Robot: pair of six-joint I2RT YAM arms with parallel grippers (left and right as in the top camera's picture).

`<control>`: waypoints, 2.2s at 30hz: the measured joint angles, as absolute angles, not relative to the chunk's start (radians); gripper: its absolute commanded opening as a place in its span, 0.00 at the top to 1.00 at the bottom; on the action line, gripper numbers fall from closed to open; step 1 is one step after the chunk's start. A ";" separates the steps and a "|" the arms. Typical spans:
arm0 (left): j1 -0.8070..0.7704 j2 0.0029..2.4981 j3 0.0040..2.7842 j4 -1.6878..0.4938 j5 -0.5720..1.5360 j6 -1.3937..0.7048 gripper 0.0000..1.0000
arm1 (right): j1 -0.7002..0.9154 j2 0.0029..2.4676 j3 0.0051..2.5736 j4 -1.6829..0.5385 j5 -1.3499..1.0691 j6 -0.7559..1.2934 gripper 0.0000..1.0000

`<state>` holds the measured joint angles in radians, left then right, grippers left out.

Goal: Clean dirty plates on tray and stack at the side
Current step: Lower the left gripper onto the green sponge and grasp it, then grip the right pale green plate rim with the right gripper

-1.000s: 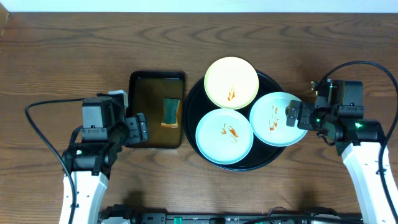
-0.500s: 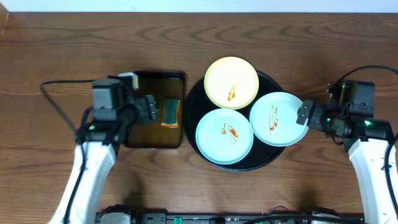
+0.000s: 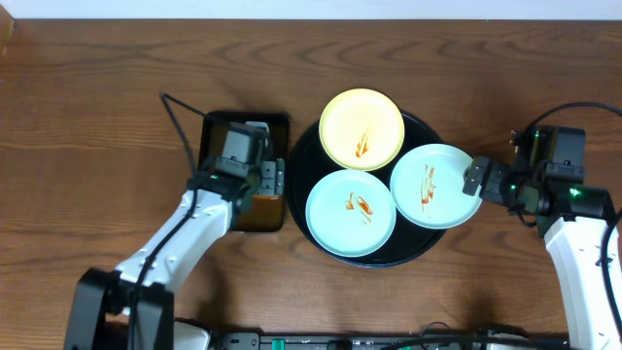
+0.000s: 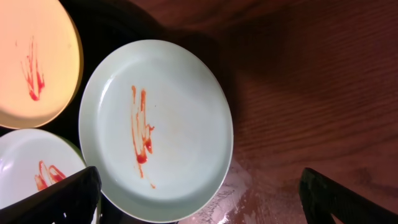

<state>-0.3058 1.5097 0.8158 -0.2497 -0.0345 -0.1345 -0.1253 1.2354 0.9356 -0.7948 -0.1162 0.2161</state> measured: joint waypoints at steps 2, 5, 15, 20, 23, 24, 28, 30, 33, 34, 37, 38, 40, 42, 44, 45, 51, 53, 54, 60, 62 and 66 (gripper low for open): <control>-0.309 1.539 0.815 -0.249 -0.062 -0.134 0.18 | -0.125 1.235 0.936 -0.795 -0.116 0.216 0.01; -0.309 1.569 0.815 -0.249 -0.085 -0.134 0.19 | -0.125 1.235 0.936 -0.796 -0.116 0.216 0.01; -0.309 1.582 0.815 -0.236 -0.096 -0.134 0.19 | -0.125 1.235 0.936 -0.796 -0.116 0.216 0.01; -0.309 1.582 0.815 -0.236 -0.053 -0.134 0.24 | -0.125 1.235 0.936 -0.796 -0.116 0.216 0.01; -0.309 1.582 0.815 -0.232 -0.035 -0.135 0.26 | -0.125 1.235 0.936 -0.796 -0.116 0.216 0.01; -0.309 1.582 0.815 -0.229 -0.031 -0.134 0.26 | -0.125 1.235 0.936 -0.796 -0.116 0.216 0.01; -0.309 1.589 0.815 -0.223 -0.025 -0.135 0.26 | -0.125 1.235 0.936 -0.796 -0.116 0.216 0.01; -0.309 1.606 0.815 -0.219 -0.021 -0.134 0.28 | -0.125 1.235 0.936 -0.796 -0.116 0.216 0.01; -0.309 1.639 0.815 -0.213 -0.020 -0.134 0.39 | -0.125 1.235 0.936 -0.796 -0.116 0.216 0.01; -0.310 1.647 0.815 -0.208 -0.017 -0.134 0.44 | -0.125 1.235 0.936 -0.796 -0.116 0.216 0.01; -0.311 1.661 0.815 -0.200 -0.005 -0.133 0.62 | -0.125 1.235 0.936 -0.796 -0.116 0.216 0.01; -0.313 1.661 0.815 -0.197 -0.002 -0.134 0.65 | -0.125 1.235 0.936 -0.796 -0.116 0.216 0.01; -0.316 1.661 0.815 -0.195 -0.002 -0.135 0.78 | -0.125 1.235 0.936 -0.796 -0.116 0.216 0.01; -0.316 1.661 0.815 -0.194 -0.002 -0.134 0.91 | -0.125 1.235 0.936 -0.796 -0.116 0.216 0.01; -0.316 1.661 0.815 -0.194 -0.002 -0.136 0.92 | -0.125 1.235 0.936 -0.796 -0.116 0.216 0.01; -0.316 1.661 0.815 -0.195 -0.003 -0.135 0.92 | -0.125 1.235 0.936 -0.796 -0.116 0.216 0.01; -0.316 1.661 0.815 -0.197 -0.003 -0.135 0.93 | -0.125 1.235 0.936 -0.801 -0.116 0.216 0.01; -0.316 1.660 0.815 -0.197 -0.003 -0.135 0.92 | -0.125 1.235 0.936 -0.804 -0.116 0.215 0.03; -0.316 1.657 0.815 -0.199 -0.003 -0.135 0.93 | -0.125 1.235 0.936 -0.804 -0.116 0.208 0.04; -0.316 1.554 0.815 -0.206 -0.034 -0.139 0.93 | -0.125 1.261 0.936 -0.817 -0.130 0.171 0.14; -0.316 1.495 0.815 -0.205 -0.052 -0.139 0.92 | -0.125 1.281 0.936 -0.817 -0.153 0.151 0.18; -0.315 1.409 0.815 -0.198 -0.069 -0.142 0.93 | -0.125 1.337 0.936 -0.814 -0.196 0.112 0.24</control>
